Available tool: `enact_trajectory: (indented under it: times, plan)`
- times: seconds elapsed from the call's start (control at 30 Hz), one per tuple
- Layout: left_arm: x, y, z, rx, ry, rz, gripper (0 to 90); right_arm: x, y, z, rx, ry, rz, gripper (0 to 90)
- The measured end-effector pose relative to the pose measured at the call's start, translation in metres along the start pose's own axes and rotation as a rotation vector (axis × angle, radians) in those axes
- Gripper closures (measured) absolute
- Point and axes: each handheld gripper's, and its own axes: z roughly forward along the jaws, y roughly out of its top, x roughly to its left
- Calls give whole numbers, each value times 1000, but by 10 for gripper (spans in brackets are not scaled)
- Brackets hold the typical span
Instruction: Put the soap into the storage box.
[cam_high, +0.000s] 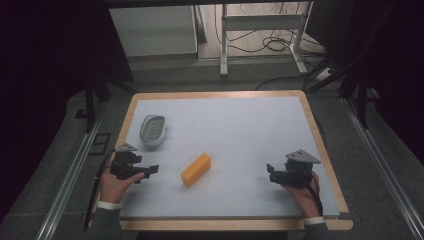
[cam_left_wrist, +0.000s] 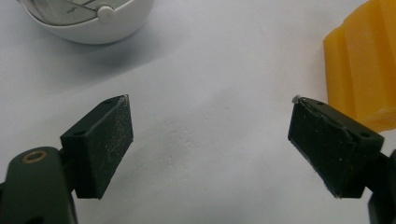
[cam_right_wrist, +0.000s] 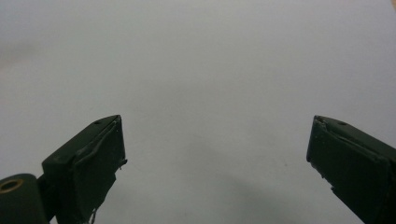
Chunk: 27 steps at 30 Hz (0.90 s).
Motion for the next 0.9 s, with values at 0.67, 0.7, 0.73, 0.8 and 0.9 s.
enact_trajectory:
  times: [0.67, 0.7, 0.73, 0.8, 0.9]
  plan:
    - [-5, 2, -7, 1, 49, 6, 146, 1, -8, -4, -22, 12, -30, 64]
    - [-6, 2, -11, -1, 53, 5, 146, -1, -10, -6, -27, 14, -23, 67]
    - [-6, 2, -11, -1, 53, 5, 147, -1, -10, -6, -27, 14, -23, 67]
    - [-8, 4, -15, -2, 66, 13, 147, -3, -10, -7, -26, 16, -20, 72]
    - [-11, 7, -21, -12, 75, 24, 147, -6, -10, -9, -23, 36, -19, 95]
